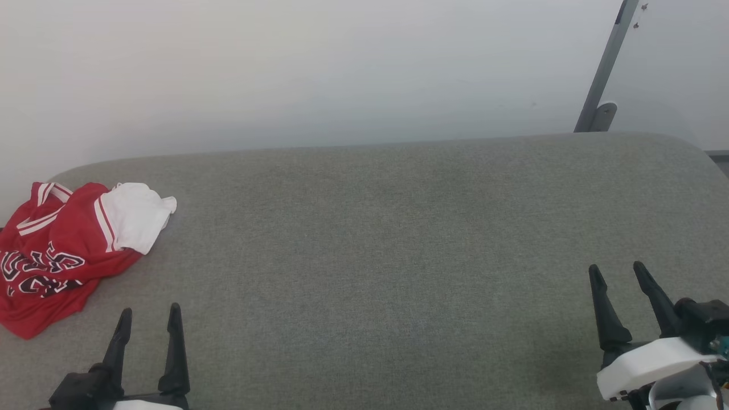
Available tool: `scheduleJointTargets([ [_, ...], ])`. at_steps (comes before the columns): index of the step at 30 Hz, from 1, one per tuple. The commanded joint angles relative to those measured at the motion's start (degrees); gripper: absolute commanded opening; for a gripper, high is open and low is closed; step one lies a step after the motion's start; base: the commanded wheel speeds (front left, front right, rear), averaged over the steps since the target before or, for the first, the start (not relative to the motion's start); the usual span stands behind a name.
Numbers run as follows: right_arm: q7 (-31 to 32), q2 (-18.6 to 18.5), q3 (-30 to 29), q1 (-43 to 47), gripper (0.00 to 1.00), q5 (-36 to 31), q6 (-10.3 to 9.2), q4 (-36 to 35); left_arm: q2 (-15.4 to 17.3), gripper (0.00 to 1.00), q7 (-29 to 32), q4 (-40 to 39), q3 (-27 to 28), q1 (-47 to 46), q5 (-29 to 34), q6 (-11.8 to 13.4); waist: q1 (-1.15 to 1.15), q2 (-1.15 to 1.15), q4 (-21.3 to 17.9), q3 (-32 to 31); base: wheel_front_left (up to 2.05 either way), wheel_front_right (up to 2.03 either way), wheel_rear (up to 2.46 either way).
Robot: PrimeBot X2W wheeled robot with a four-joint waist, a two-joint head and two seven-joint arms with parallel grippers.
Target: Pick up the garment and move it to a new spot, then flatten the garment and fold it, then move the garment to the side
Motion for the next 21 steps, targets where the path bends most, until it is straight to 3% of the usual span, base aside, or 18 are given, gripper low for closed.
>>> scheduleJointTargets([
  [1, -0.28, -0.13, -0.03, 0.54, 1.0, 0.14, 0.0, -0.22, -0.16, 1.0, -0.28, -0.07, 0.23, 0.3, 0.53, -0.28, 0.0, 0.0, 0.07, -0.02, 0.0, 0.0, 0.0],
  [11, 0.13, -0.24, 0.82, 0.57, 1.0, 0.68, 0.0, -1.0, -0.36, 1.0, -0.28, 0.77, 1.09, -0.91, -0.77, -0.03, 0.0, 0.0, 1.81, -0.22, 0.0, 0.0, 0.0],
  [21, 1.0, -0.52, 4.1, 0.24, 1.0, 1.68, 0.0, -1.09, 0.53, 1.0, -0.28, 2.67, 4.97, -2.45, -3.12, 0.83, 0.0, 0.0, 10.41, -1.99, 0.0, 0.0, 0.0],
])
